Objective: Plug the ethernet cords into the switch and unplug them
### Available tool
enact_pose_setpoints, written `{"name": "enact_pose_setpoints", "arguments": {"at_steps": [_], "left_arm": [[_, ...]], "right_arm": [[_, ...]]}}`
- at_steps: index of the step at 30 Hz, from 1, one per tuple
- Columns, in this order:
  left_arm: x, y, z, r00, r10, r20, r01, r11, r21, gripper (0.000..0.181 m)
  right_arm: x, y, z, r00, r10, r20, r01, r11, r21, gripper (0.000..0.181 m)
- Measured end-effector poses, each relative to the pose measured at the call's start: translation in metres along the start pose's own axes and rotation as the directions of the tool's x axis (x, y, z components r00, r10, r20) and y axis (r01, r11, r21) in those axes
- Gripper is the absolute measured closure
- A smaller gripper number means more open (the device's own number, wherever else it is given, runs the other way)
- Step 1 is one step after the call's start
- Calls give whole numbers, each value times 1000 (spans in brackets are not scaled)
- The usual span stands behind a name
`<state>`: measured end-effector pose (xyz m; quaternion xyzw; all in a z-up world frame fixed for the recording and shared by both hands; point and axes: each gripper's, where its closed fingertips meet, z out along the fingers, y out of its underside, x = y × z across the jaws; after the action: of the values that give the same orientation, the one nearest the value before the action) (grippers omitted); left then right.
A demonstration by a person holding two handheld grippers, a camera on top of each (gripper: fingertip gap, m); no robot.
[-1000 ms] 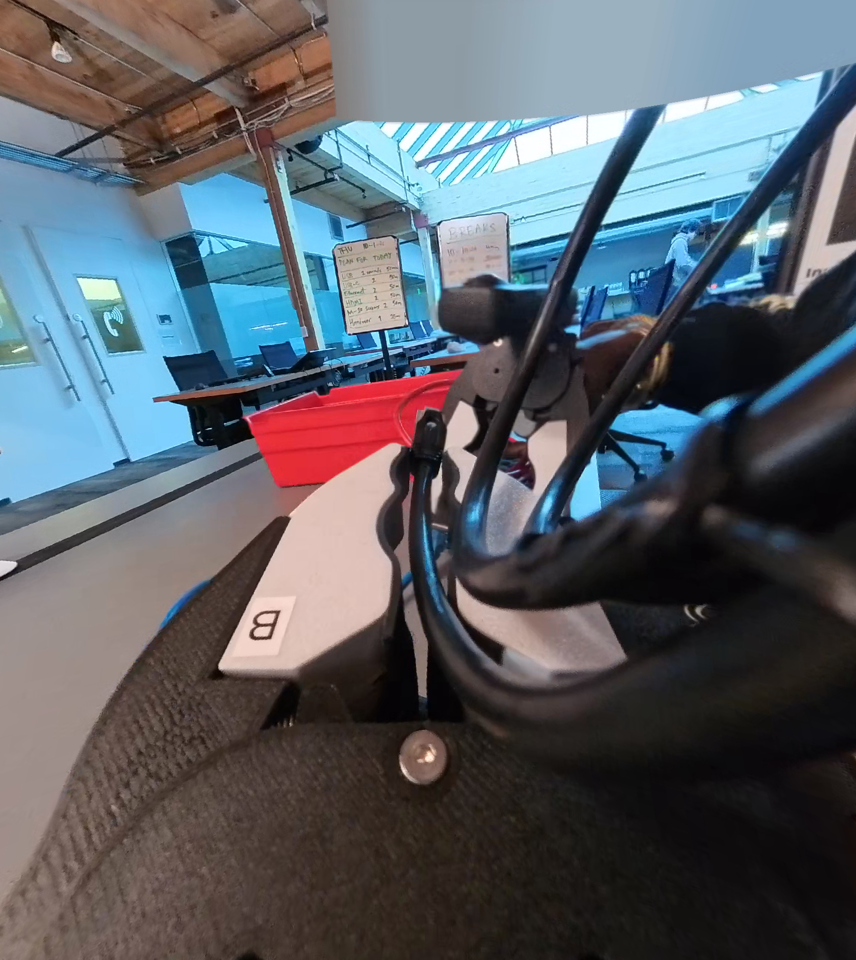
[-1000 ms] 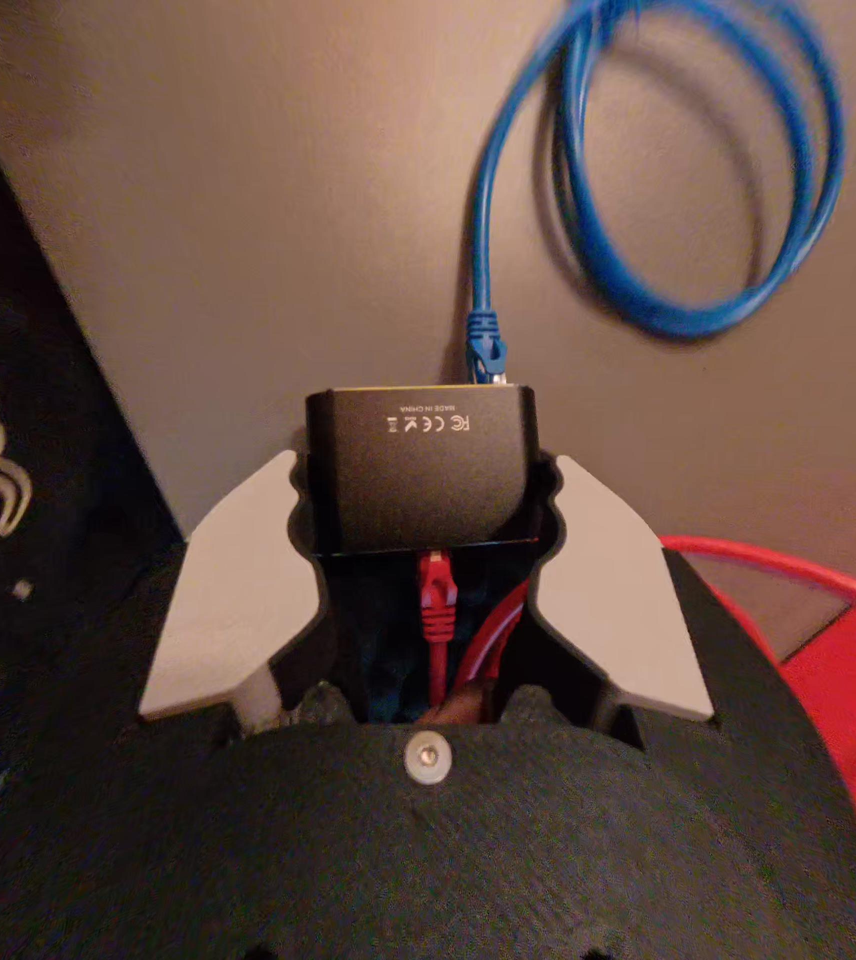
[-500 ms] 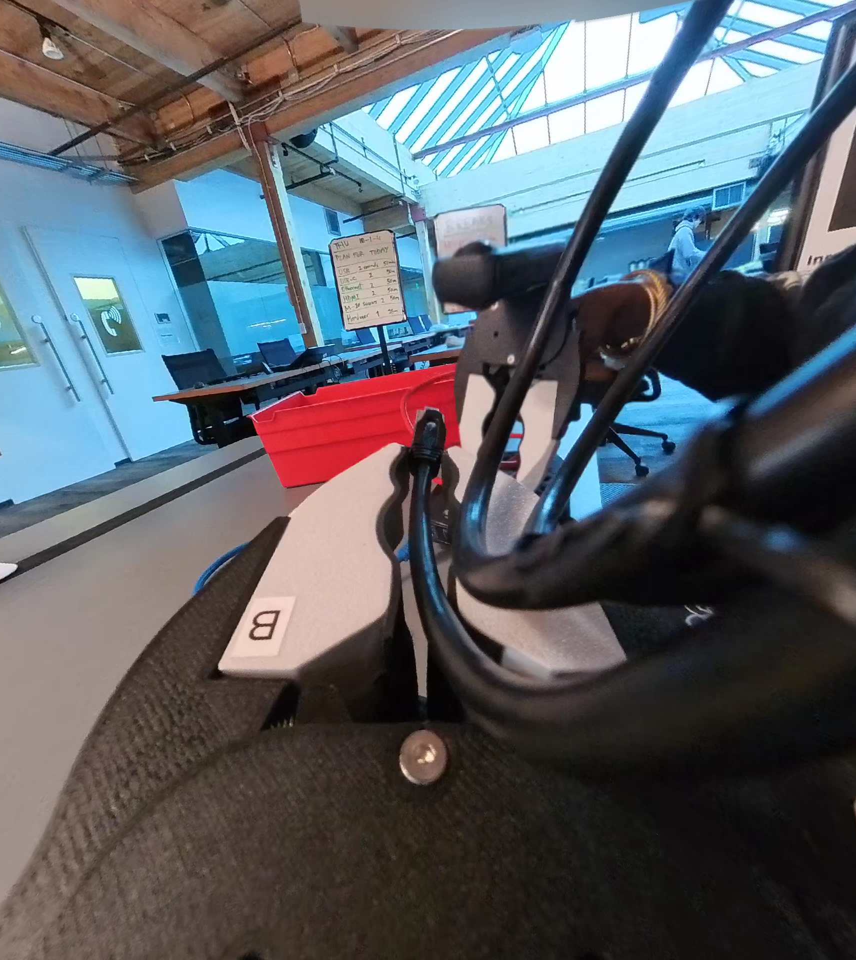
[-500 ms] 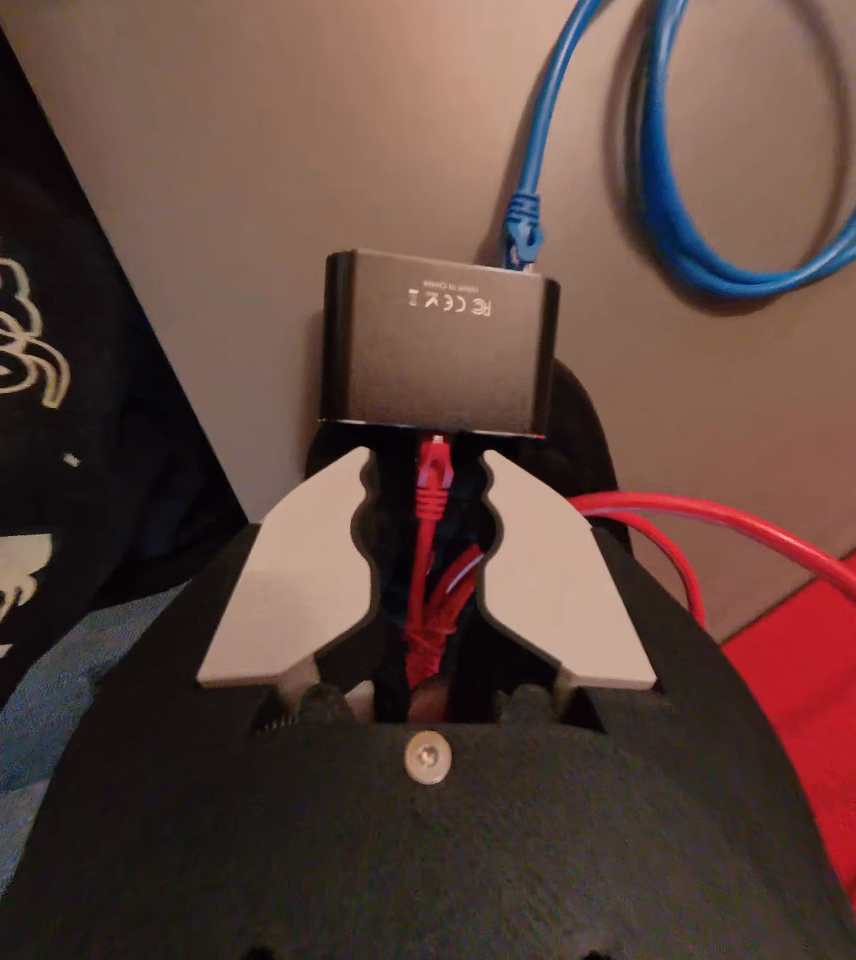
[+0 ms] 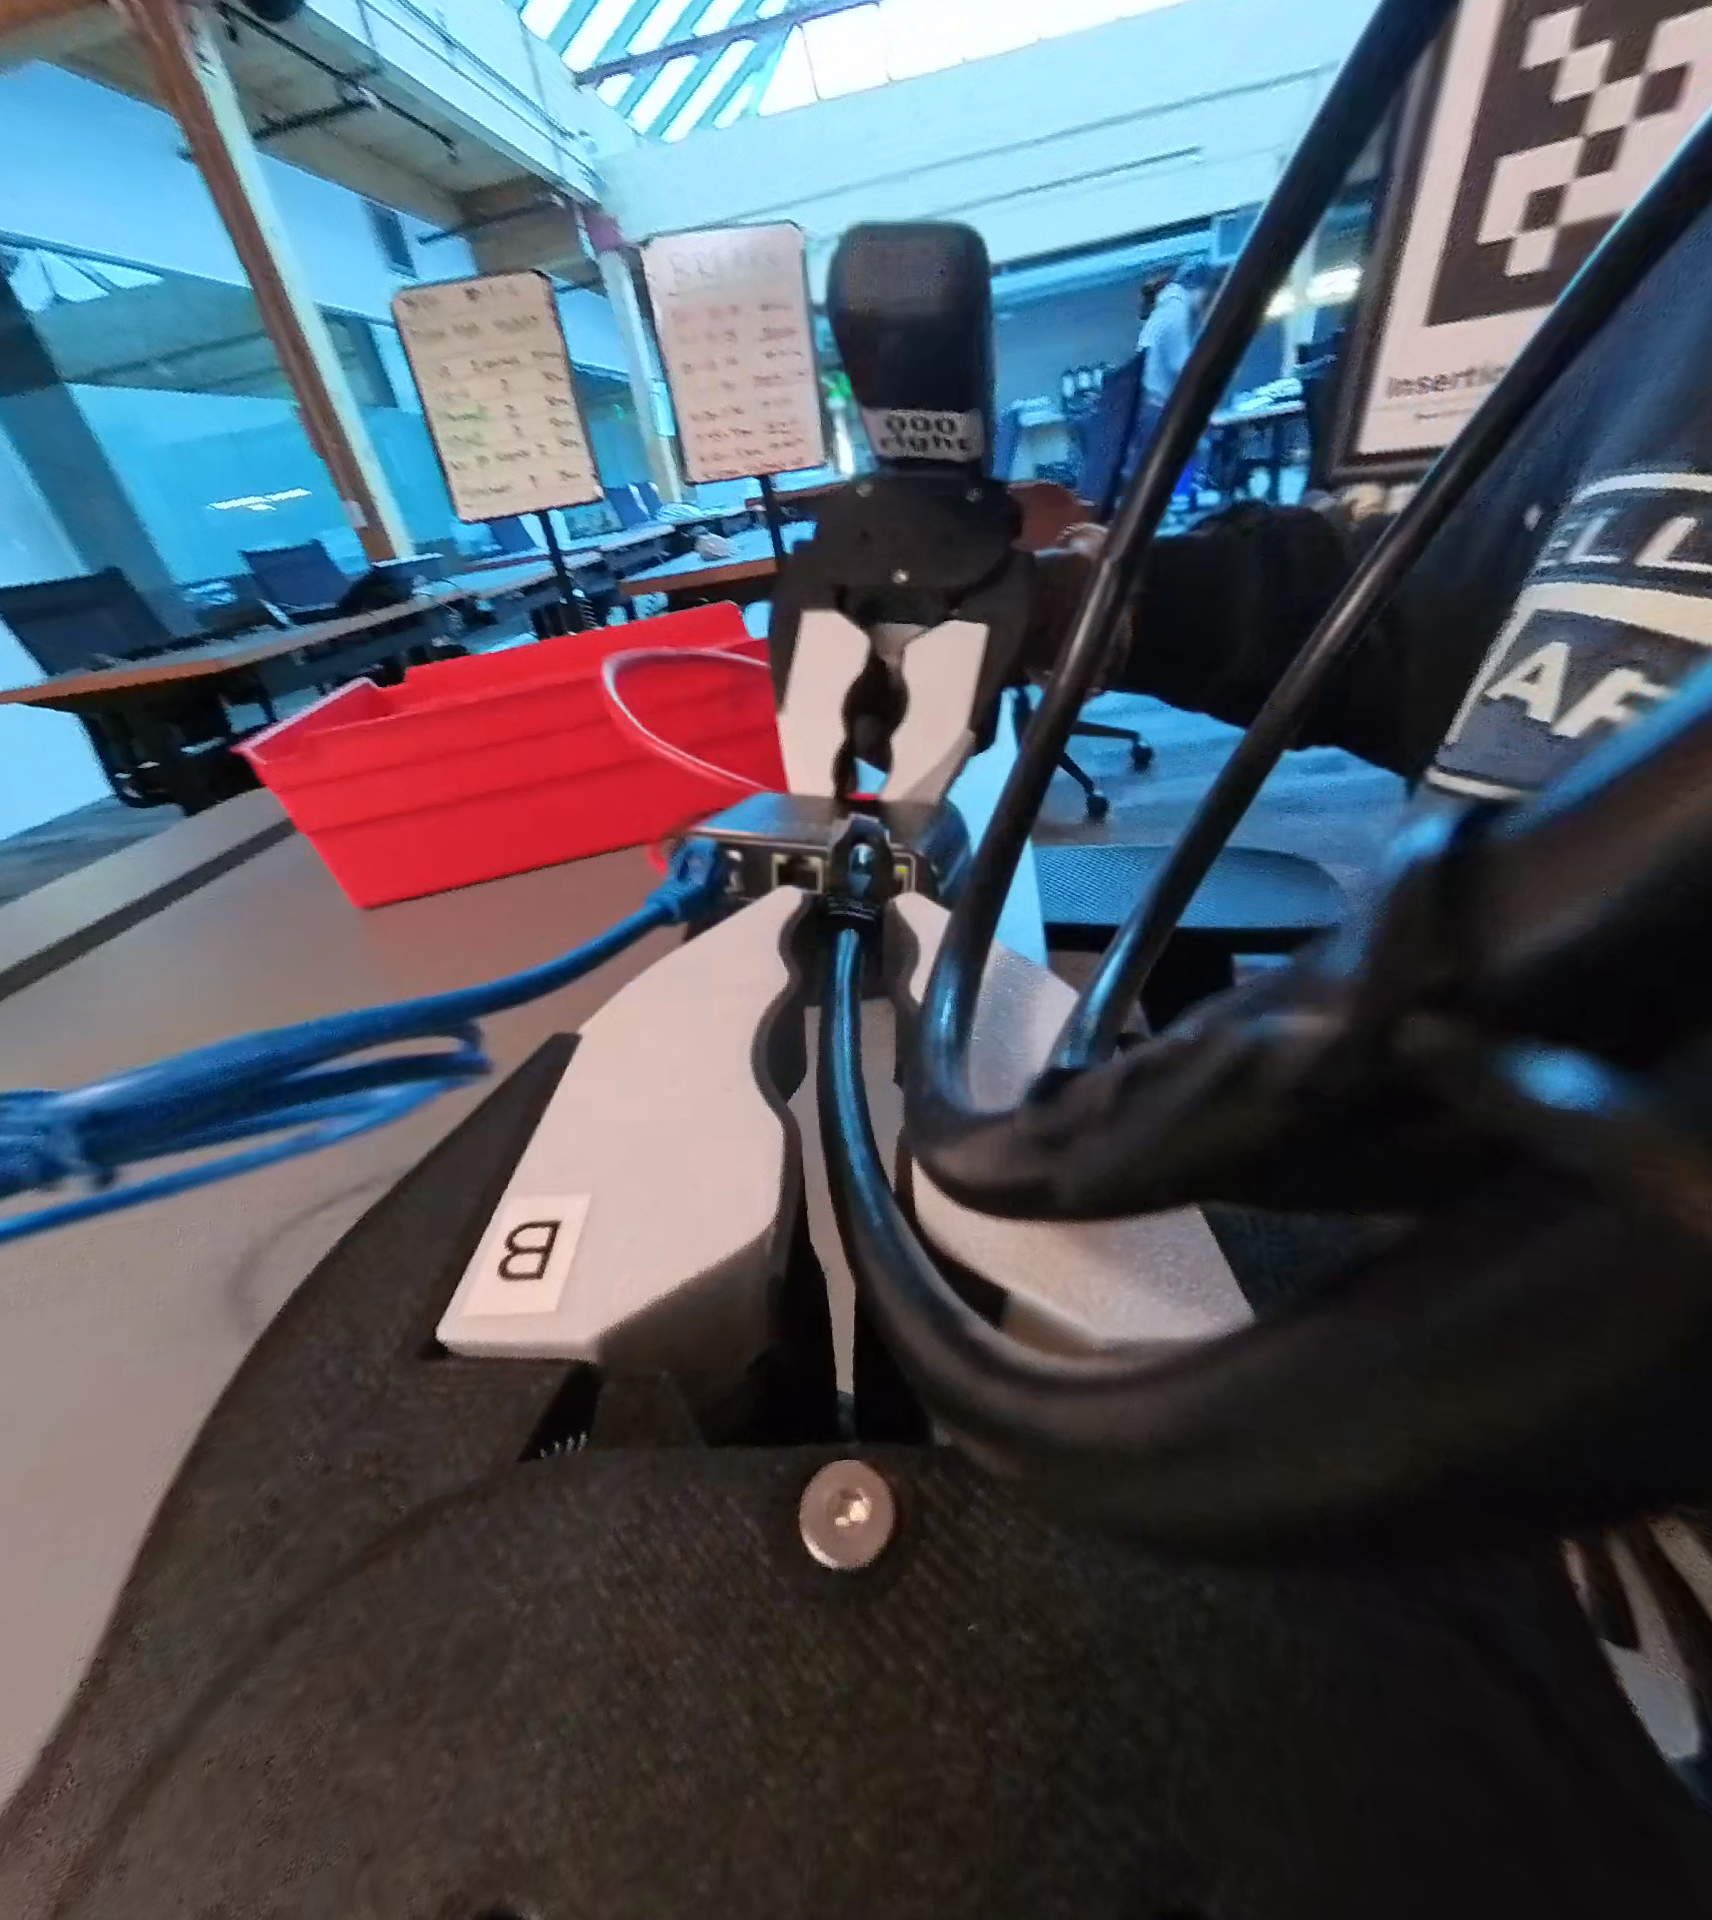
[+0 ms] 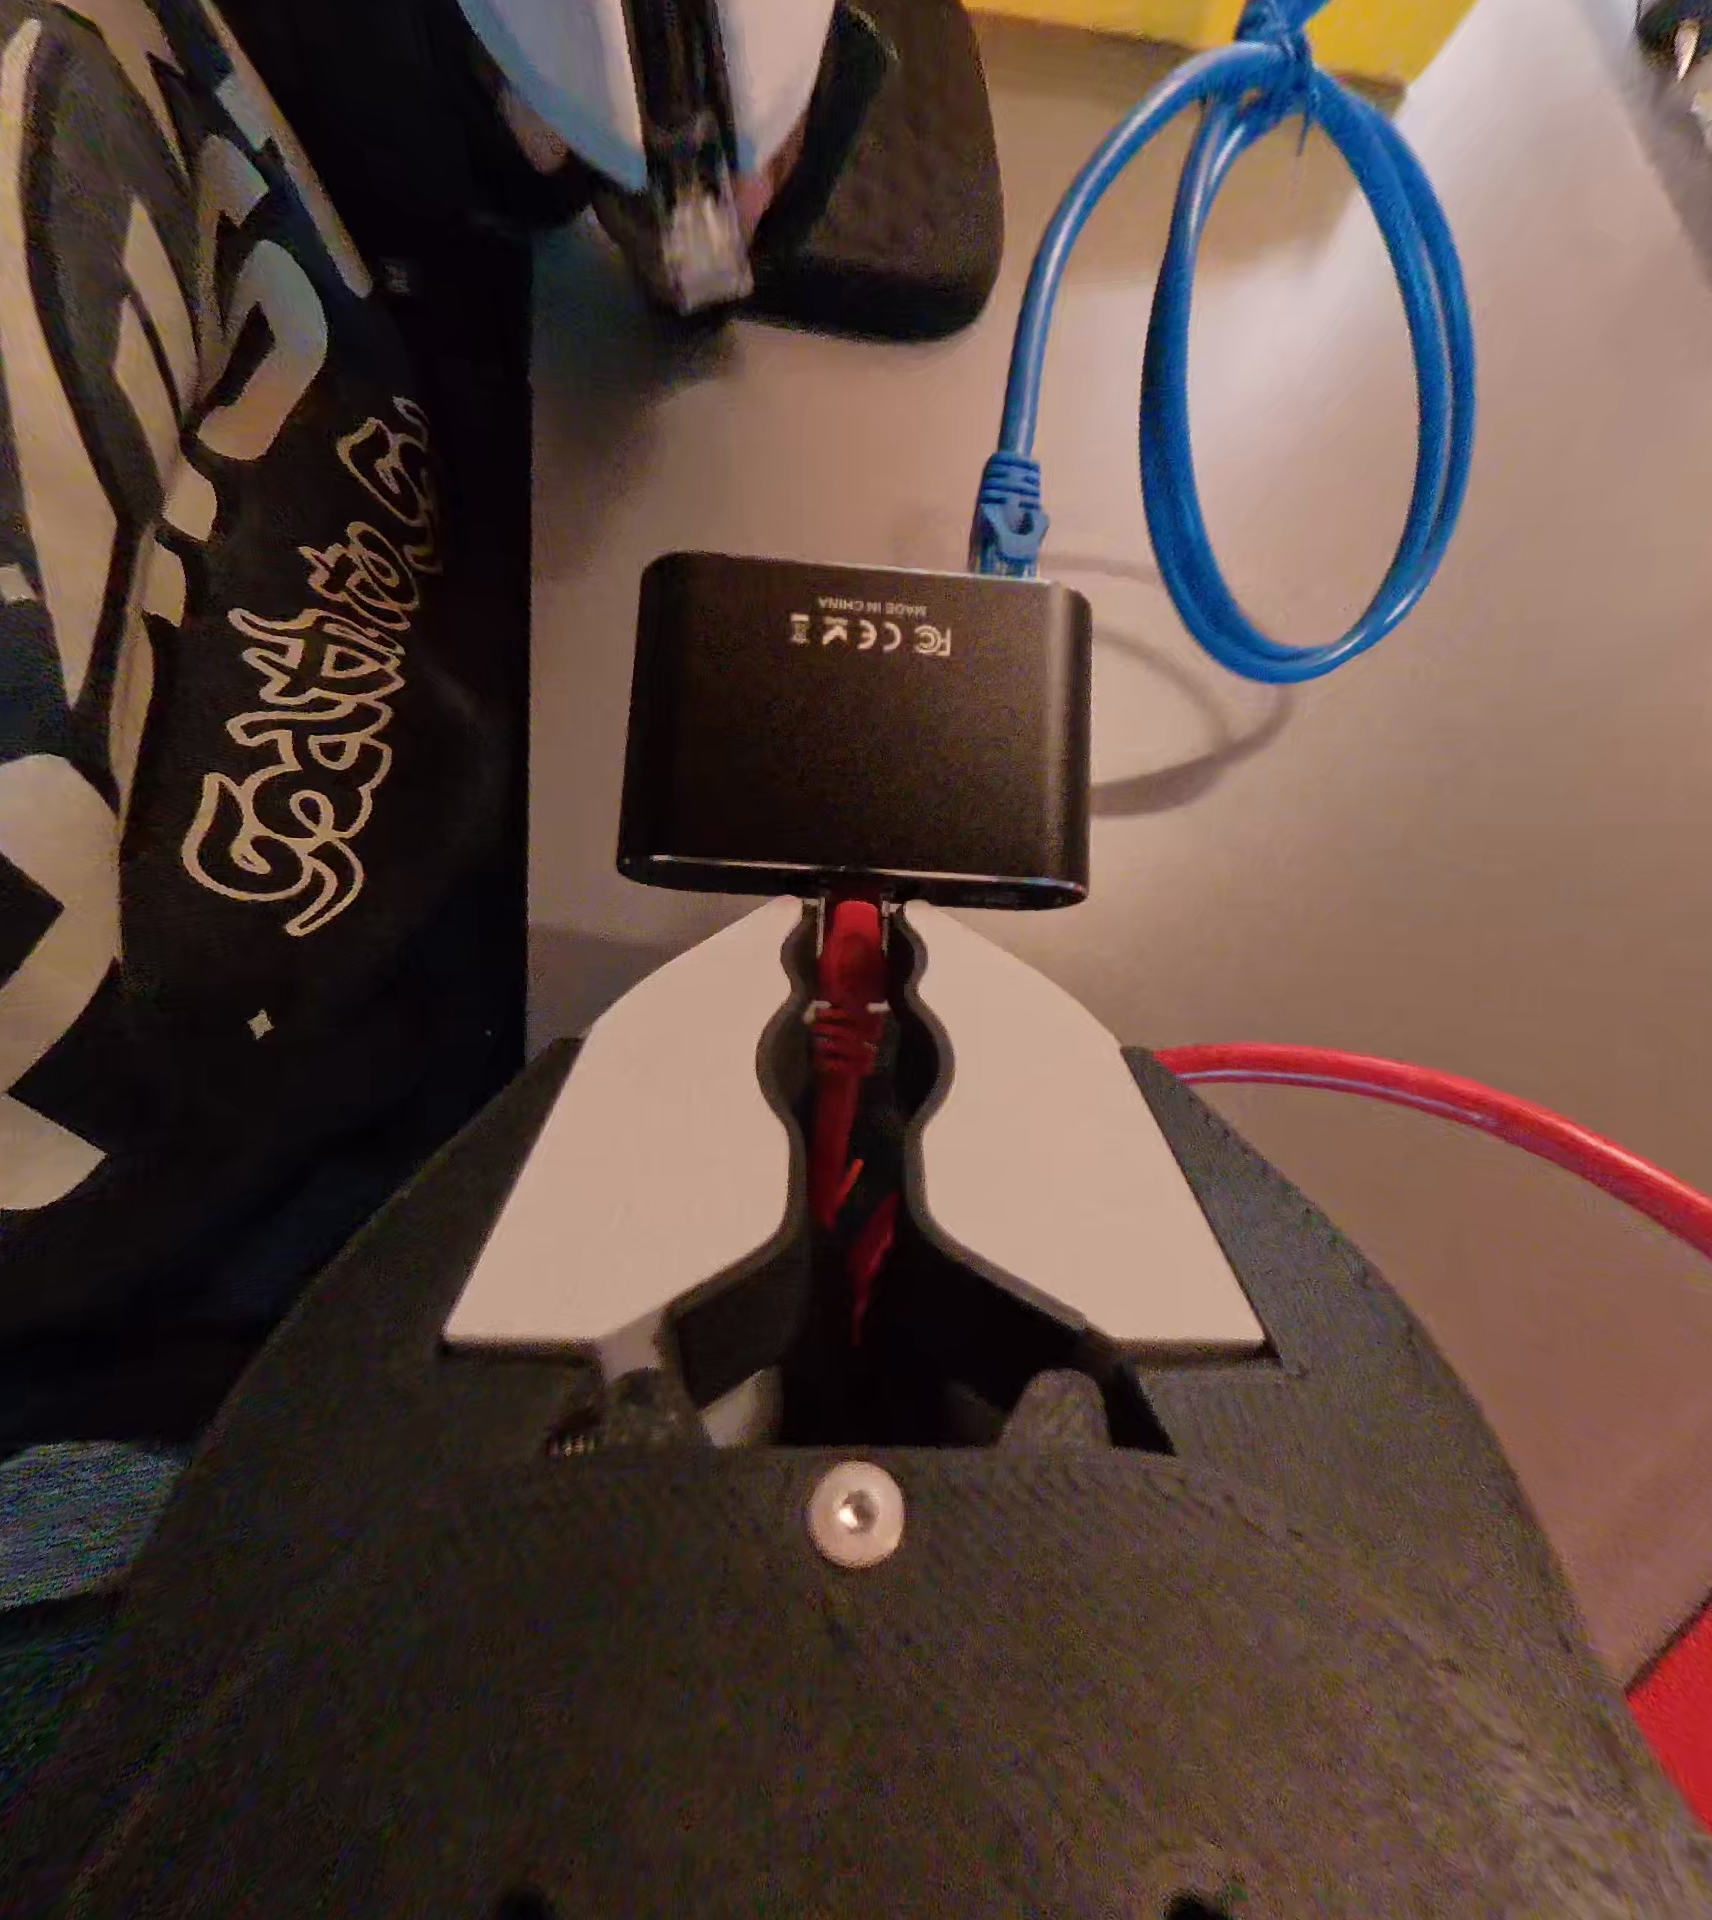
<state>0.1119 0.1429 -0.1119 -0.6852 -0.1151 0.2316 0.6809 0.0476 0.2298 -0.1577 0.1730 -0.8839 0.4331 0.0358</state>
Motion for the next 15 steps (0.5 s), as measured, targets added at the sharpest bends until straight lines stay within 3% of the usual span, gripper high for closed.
{"name": "enact_pose_setpoints", "arguments": {"at_steps": [4, 10, 15], "left_arm": [[17, 11, 7, 996, 27, -86, -33, 998, -61, 170], [18, 25, 10, 993, 89, -82, -102, 981, -164, 170], [16, 26, 9, 993, 93, -70, -104, 980, -171, 170]], "right_arm": [[-6, -11, 5, 995, -93, 37, 93, 996, 4, 170], [-8, -19, 12, 980, -183, 79, 188, 981, -51, 170], [-6, -20, 13, 976, -199, 84, 205, 976, -72, 170]]}}
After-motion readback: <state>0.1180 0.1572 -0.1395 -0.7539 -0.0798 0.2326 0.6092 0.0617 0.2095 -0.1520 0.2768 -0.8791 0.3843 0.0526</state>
